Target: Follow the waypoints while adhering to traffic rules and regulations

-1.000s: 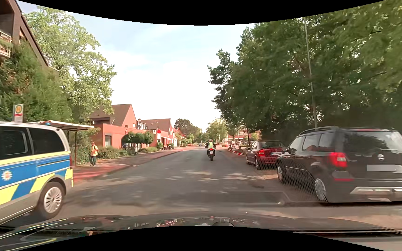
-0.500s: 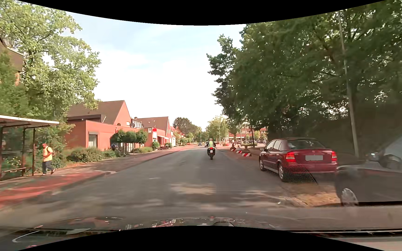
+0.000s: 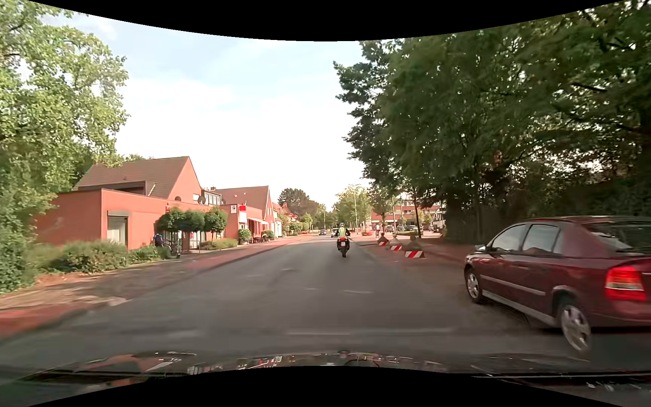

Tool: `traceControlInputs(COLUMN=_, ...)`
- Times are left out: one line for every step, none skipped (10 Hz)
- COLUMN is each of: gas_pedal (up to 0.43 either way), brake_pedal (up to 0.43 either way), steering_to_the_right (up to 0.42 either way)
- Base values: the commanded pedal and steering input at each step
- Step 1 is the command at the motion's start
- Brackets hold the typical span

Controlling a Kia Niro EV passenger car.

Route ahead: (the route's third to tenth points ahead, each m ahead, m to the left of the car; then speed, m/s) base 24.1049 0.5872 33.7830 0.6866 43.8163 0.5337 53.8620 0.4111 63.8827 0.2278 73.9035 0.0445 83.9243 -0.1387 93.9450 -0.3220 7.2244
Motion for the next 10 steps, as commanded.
traceControlInputs(gas_pedal=0.138, brake_pedal=0.0, steering_to_the_right=0.0)
traceControlInputs(gas_pedal=0.138, brake_pedal=0.0, steering_to_the_right=0.0)
traceControlInputs(gas_pedal=0.138, brake_pedal=0.0, steering_to_the_right=0.0)
traceControlInputs(gas_pedal=0.138, brake_pedal=0.0, steering_to_the_right=0.0)
traceControlInputs(gas_pedal=0.138, brake_pedal=0.0, steering_to_the_right=0.0)
traceControlInputs(gas_pedal=0.138, brake_pedal=0.0, steering_to_the_right=0.0)
traceControlInputs(gas_pedal=0.138, brake_pedal=0.0, steering_to_the_right=0.0)
traceControlInputs(gas_pedal=0.138, brake_pedal=0.0, steering_to_the_right=0.001)
traceControlInputs(gas_pedal=0.138, brake_pedal=0.0, steering_to_the_right=0.0)
traceControlInputs(gas_pedal=0.138, brake_pedal=0.0, steering_to_the_right=0.0)
